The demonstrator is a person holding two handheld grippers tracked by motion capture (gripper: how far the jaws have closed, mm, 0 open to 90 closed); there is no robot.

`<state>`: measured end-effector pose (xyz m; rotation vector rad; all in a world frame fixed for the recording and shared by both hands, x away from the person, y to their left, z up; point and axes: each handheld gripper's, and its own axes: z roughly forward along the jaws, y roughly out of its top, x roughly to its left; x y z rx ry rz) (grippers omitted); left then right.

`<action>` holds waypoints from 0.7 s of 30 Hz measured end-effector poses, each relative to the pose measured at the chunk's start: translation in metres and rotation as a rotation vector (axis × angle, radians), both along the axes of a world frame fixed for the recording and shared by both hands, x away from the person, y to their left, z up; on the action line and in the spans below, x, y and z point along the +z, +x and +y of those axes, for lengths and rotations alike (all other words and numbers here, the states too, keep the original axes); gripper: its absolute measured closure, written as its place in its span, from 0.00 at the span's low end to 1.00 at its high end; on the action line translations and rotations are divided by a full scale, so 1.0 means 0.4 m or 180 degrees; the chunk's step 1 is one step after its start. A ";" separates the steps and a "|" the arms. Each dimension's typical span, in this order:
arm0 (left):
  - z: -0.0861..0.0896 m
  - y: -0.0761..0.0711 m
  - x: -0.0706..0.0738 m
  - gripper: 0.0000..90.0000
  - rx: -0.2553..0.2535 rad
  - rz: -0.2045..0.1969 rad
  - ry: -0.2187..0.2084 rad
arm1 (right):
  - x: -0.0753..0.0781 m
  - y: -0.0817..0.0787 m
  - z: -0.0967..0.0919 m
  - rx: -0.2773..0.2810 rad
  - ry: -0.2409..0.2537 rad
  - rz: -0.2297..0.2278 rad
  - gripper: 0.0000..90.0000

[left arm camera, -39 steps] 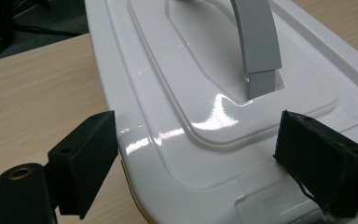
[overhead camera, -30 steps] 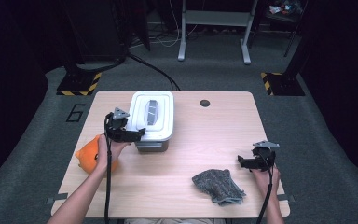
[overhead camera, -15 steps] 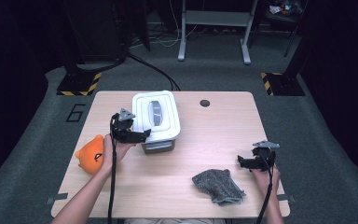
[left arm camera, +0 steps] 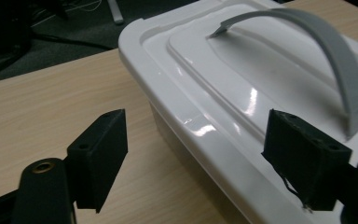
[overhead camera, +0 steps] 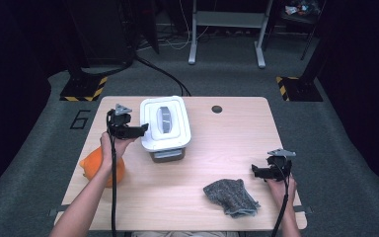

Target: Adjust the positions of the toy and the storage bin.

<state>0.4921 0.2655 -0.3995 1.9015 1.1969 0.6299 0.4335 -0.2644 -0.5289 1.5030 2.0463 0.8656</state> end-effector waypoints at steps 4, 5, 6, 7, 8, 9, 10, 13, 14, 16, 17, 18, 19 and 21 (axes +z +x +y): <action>0.001 0.016 -0.019 0.34 0.0005 0.0091 -0.0041 | 0.000 0.000 0.000 0.0000 0.0000 -0.0001 0.00; 0.003 0.017 -0.021 0.35 -0.0048 0.0125 -0.0095 | 0.000 0.000 0.000 0.0000 0.0000 -0.0001 0.00; 0.001 0.017 -0.023 0.41 -0.0068 0.0130 -0.0157 | 0.000 0.000 0.000 0.0000 0.0000 -0.0001 0.00; 0.001 0.018 -0.024 0.42 -0.0119 0.0136 -0.0164 | 0.000 0.000 0.000 -0.0001 0.0001 -0.0001 0.00; 0.001 0.018 -0.024 0.45 -0.0119 0.0136 -0.0164 | 0.000 0.000 0.000 -0.0001 0.0001 -0.0001 0.00; -0.002 0.018 -0.025 0.45 -0.0143 0.0155 -0.0210 | 0.000 0.000 0.000 0.0000 0.0000 -0.0001 0.00; -0.005 0.018 -0.027 0.46 -0.0168 0.0171 -0.0246 | 0.000 0.000 0.000 0.0000 -0.0001 -0.0002 0.00; -0.010 0.017 -0.029 0.47 -0.0176 0.0190 -0.0271 | 0.000 0.000 0.000 -0.0001 0.0000 -0.0001 0.00; -0.013 0.016 -0.030 0.47 -0.0158 0.0190 -0.0288 | 0.000 0.000 0.000 -0.0001 0.0000 -0.0001 0.00; -0.014 0.014 -0.032 0.47 -0.0128 0.0198 -0.0331 | 0.000 0.000 0.000 0.0000 0.0000 -0.0001 0.00; -0.017 0.012 -0.032 0.47 -0.0101 0.0200 -0.0345 | 0.000 0.000 0.000 0.0000 0.0000 -0.0002 0.00; -0.017 0.012 -0.032 0.47 -0.0101 0.0200 -0.0345 | 0.000 0.000 0.000 0.0000 0.0000 -0.0002 0.00; -0.020 0.011 -0.032 0.47 -0.0082 0.0203 -0.0345 | 0.000 0.000 0.000 0.0000 0.0000 -0.0002 0.00; -0.030 0.008 -0.031 0.48 -0.0055 0.0193 -0.0325 | 0.000 0.000 0.000 0.0000 0.0000 -0.0002 0.00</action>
